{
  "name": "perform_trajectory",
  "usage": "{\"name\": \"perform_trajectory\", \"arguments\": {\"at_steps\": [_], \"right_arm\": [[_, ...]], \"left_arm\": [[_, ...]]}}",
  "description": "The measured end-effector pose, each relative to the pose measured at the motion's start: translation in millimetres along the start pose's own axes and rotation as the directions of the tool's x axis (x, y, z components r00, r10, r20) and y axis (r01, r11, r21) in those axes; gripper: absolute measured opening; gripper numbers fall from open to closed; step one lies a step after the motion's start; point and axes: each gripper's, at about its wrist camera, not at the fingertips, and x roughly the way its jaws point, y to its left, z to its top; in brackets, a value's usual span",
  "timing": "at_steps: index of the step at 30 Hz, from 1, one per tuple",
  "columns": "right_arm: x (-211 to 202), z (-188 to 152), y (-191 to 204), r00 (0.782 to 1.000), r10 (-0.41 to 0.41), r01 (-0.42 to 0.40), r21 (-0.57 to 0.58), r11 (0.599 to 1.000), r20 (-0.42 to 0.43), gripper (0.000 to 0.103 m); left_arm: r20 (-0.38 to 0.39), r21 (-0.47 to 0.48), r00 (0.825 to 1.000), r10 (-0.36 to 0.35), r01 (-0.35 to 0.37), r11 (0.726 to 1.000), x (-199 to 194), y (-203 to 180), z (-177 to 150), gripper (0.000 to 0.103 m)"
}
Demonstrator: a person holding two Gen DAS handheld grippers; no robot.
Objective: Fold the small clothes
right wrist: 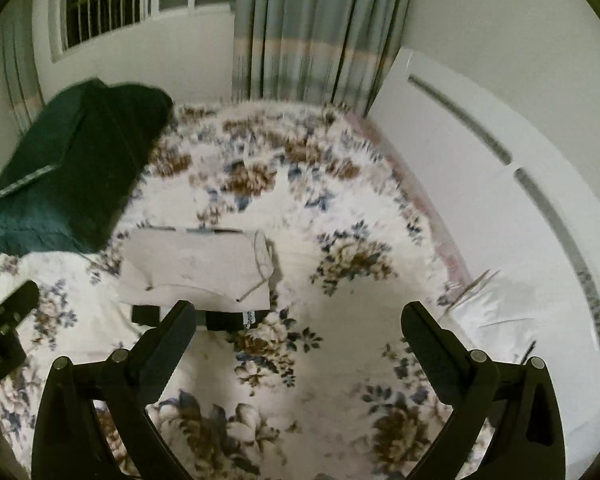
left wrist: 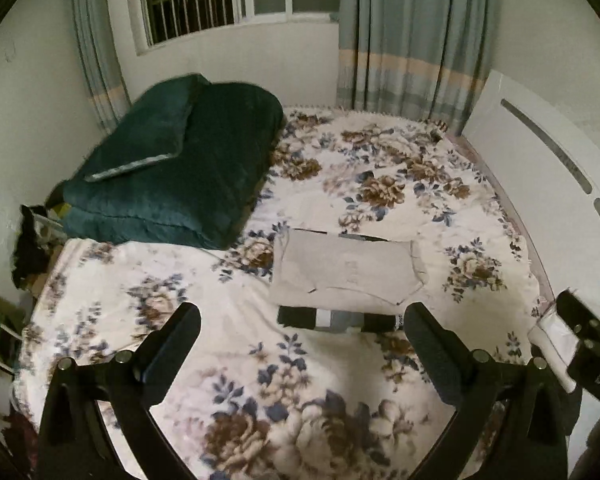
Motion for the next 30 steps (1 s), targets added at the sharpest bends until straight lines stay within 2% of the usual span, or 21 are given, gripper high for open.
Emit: {"name": "perform_trajectory", "arguments": {"at_steps": [6,15,20,30], "right_arm": [[-115,-5,-21,0.997,0.029,-0.029,0.002,1.000,0.075,0.103],[-237,-33,-46,0.985,0.065,-0.064,-0.012,0.998,0.161,0.103],[-278,-44,-56,0.978,0.081,-0.080,-0.014,0.997,0.190,0.103],[-308,-54,-71,0.974,0.102,-0.102,-0.007,0.995,0.203,0.103]], "left_arm": [[0.039,-0.004,0.999,-0.005,0.005,1.000,-85,-2,-6,0.103],[0.097,-0.015,0.995,-0.017,0.018,1.000,-166,1,-24,0.103],[0.122,-0.018,0.992,-0.015,0.017,1.000,-195,5,-33,0.103],[0.139,-0.037,0.990,-0.025,0.031,0.999,-224,8,-43,0.103]]}}
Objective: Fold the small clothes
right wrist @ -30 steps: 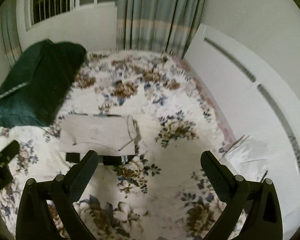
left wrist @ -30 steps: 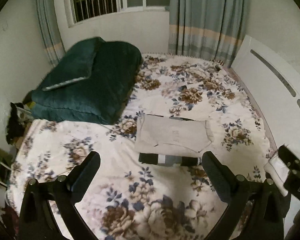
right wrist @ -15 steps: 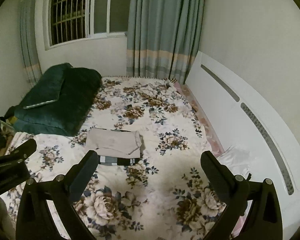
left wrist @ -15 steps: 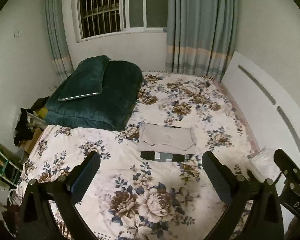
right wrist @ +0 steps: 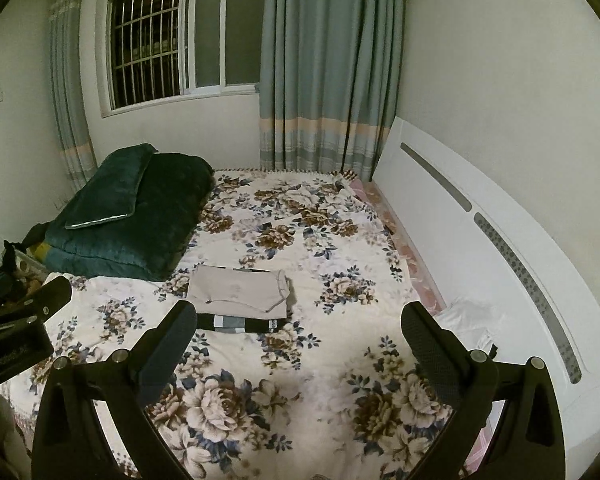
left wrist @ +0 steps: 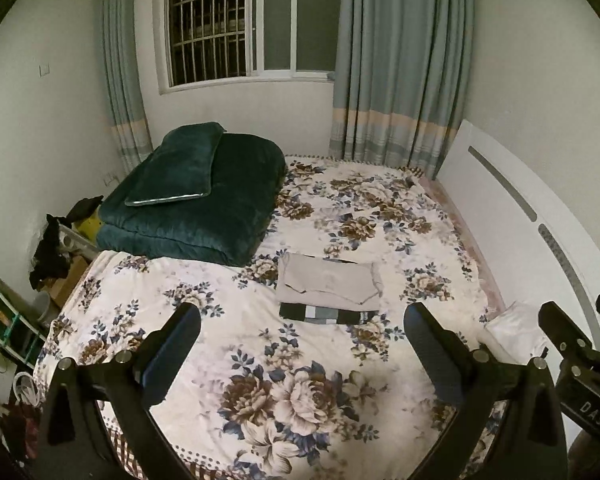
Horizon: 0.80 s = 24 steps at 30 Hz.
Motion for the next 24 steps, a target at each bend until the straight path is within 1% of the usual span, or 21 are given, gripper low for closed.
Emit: {"name": "perform_trajectory", "arguments": {"at_steps": [6,10,24], "right_arm": [[-2.9,-1.5,-2.0,1.000,0.010,-0.010,0.001,1.000,0.000,0.103],[-3.9,0.0,-2.2,1.000,0.020,-0.020,-0.006,1.000,-0.002,0.103],[-0.1,5.3,6.3,0.998,0.062,-0.062,-0.023,0.998,-0.019,0.103]], "left_arm": [[0.019,0.001,1.000,0.009,-0.009,1.000,-6.4,-0.3,-3.1,0.103],[0.014,0.004,1.000,0.025,-0.025,1.000,-5.9,0.0,-5.1,0.103],[0.009,0.012,0.999,0.034,-0.034,0.999,-9.4,4.7,-7.1,0.103]]}}
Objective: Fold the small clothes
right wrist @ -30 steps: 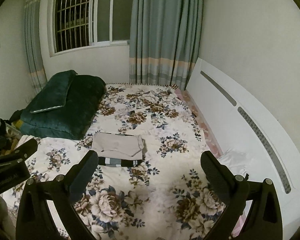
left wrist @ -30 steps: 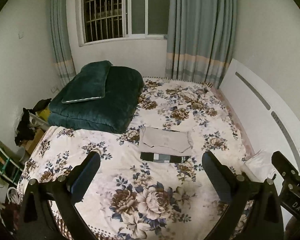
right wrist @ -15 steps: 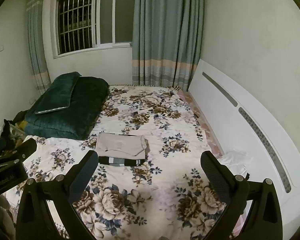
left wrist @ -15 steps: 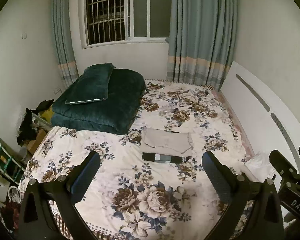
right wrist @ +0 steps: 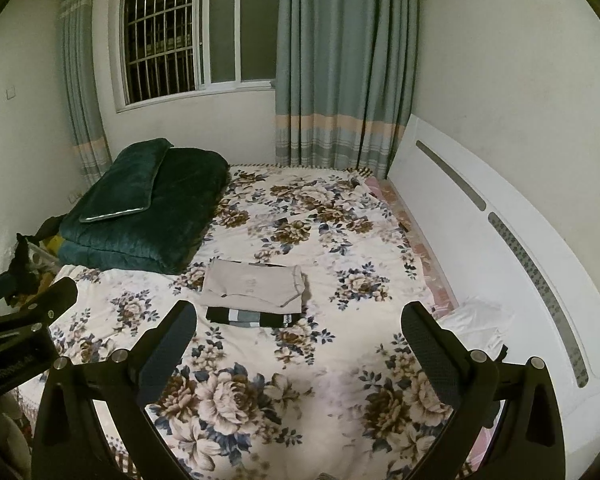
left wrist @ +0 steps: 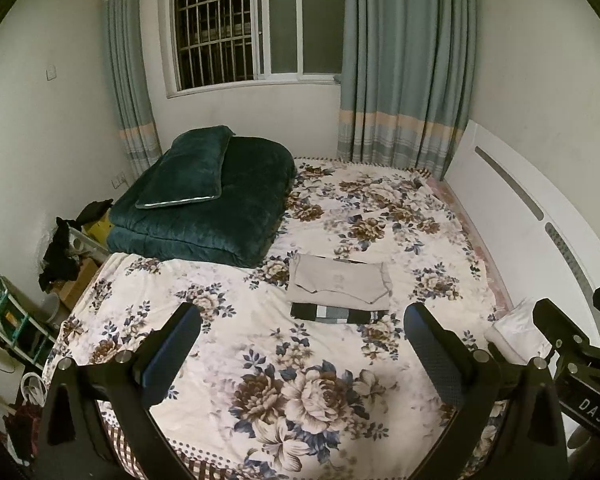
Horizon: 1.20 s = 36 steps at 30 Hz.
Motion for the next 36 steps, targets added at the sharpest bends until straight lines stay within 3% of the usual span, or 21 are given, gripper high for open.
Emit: {"name": "perform_trajectory", "arguments": {"at_steps": [36], "right_arm": [[0,-11,14,1.000,0.012,-0.012,-0.001,1.000,-0.020,0.103]], "left_arm": [[0.002,0.005,1.000,-0.002,0.002,1.000,-16,13,2,0.103]]}}
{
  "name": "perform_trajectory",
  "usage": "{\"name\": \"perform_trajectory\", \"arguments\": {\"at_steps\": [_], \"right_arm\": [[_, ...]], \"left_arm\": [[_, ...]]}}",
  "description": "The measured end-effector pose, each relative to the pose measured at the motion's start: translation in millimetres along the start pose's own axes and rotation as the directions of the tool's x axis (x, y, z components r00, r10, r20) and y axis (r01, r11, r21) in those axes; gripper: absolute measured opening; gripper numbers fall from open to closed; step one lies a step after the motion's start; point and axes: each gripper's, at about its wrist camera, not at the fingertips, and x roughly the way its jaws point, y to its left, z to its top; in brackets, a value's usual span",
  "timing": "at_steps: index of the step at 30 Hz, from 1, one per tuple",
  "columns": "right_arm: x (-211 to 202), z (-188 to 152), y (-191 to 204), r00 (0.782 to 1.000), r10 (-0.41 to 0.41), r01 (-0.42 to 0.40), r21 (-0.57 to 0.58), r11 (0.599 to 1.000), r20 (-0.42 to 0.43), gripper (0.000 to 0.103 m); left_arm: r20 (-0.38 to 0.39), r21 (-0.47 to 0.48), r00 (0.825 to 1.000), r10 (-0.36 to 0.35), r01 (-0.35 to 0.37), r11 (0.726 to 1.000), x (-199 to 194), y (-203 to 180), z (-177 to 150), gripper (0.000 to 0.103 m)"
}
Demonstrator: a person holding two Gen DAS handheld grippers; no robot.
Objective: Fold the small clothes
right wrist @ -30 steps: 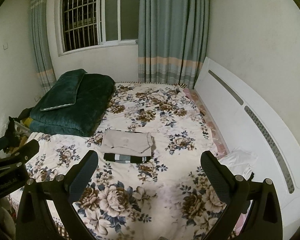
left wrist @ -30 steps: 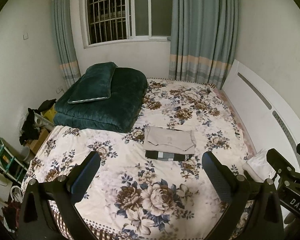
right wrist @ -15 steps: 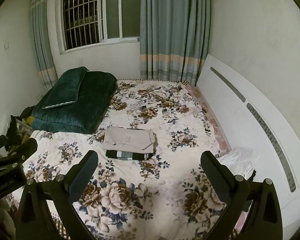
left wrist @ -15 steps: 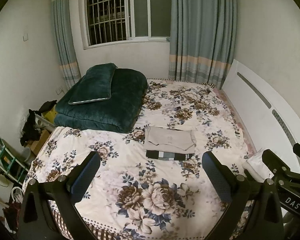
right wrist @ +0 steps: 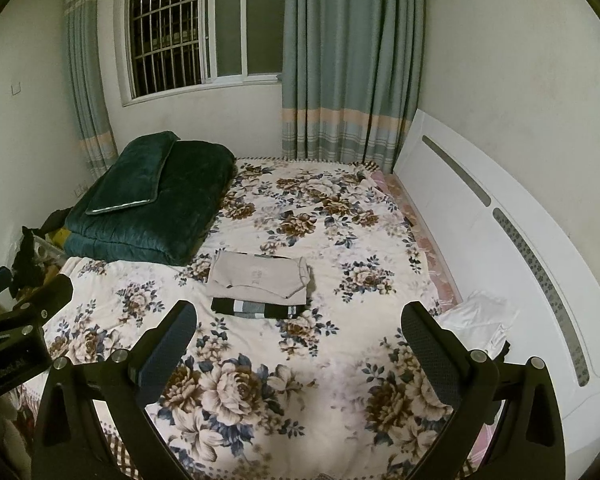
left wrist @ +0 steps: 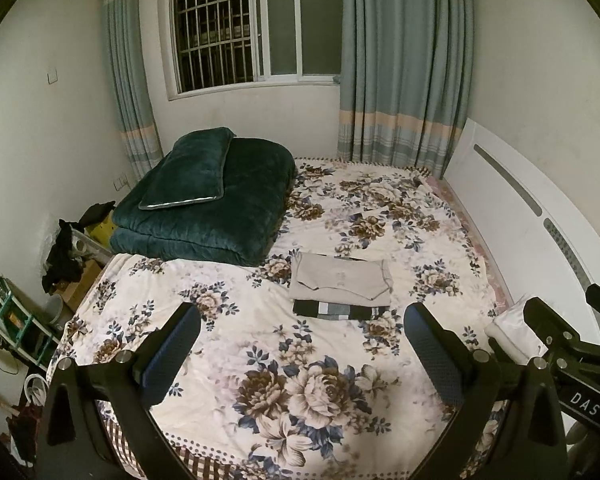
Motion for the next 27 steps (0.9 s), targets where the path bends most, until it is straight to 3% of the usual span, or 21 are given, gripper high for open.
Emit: {"name": "perform_trajectory", "arguments": {"at_steps": [27], "right_arm": [[-1.4,-0.2,-1.1,1.000,0.000,0.000,0.000,1.000,0.001,0.103]], "left_arm": [[0.012,0.011,1.000,-0.002,0.002,1.000,-5.7,-2.8,1.7,0.103]]}}
